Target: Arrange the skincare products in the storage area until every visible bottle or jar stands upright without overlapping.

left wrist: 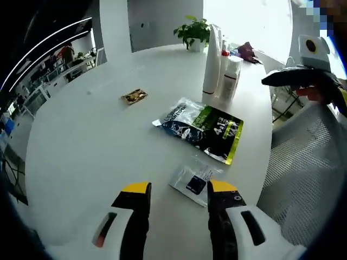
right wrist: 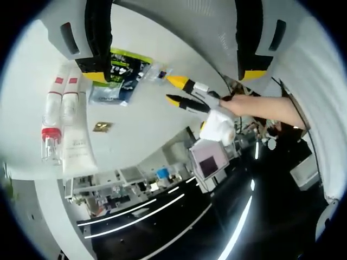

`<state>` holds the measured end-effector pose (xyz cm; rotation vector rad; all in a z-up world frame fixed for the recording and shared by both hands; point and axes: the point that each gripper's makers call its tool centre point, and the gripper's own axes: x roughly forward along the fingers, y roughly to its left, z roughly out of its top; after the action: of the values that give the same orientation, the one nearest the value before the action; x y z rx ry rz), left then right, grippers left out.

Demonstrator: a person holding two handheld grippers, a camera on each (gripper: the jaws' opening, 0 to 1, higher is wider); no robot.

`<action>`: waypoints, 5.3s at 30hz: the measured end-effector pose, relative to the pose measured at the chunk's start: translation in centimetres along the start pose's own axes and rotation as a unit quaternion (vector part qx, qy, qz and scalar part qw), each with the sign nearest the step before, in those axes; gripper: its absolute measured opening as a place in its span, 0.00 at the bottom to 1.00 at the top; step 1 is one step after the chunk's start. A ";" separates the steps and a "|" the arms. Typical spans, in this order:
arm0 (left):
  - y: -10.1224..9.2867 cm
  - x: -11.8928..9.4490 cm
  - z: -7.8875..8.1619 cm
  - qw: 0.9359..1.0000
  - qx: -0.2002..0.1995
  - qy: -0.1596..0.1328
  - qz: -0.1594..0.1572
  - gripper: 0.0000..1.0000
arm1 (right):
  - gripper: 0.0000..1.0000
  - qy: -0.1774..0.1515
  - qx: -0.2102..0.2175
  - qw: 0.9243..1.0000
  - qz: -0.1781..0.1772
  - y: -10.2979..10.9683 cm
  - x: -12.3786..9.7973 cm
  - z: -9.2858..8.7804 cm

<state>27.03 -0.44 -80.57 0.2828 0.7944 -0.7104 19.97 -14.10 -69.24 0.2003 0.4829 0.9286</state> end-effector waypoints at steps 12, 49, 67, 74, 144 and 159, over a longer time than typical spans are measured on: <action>-0.1 -3.8 0.6 0.994 -0.089 -0.049 0.029 0.55 | 0.96 0.008 -0.002 1.000 -0.006 -0.1 -0.1 -0.5; 0.6 -13.0 0.2 0.967 -0.187 -0.159 0.071 0.94 | 0.96 -0.003 0.013 1.000 -0.009 -0.9 -0.1 -0.6; 0.5 -12.5 0.4 0.969 -0.179 -0.156 0.068 0.98 | 0.98 -0.012 0.014 1.000 -0.019 -1.2 -0.3 -0.3; 0.2 -11.7 0.8 0.971 -0.177 -0.150 0.059 0.98 | 1.00 -0.008 0.012 0.999 -0.033 -1.6 -0.4 -0.5; 4.0 8.5 11.9 0.989 -0.141 0.040 0.005 0.84 | 0.97 -0.055 0.083 0.992 -0.072 -3.7 -1.8 0.8; 5.5 12.3 15.5 0.996 -0.073 0.049 0.012 0.82 | 0.97 -0.063 0.104 0.990 -0.074 -4.0 -1.9 0.8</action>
<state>45.29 -9.71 -79.24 0.1962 0.9289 -0.6156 22.28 -17.99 -69.40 0.4056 0.4706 0.7157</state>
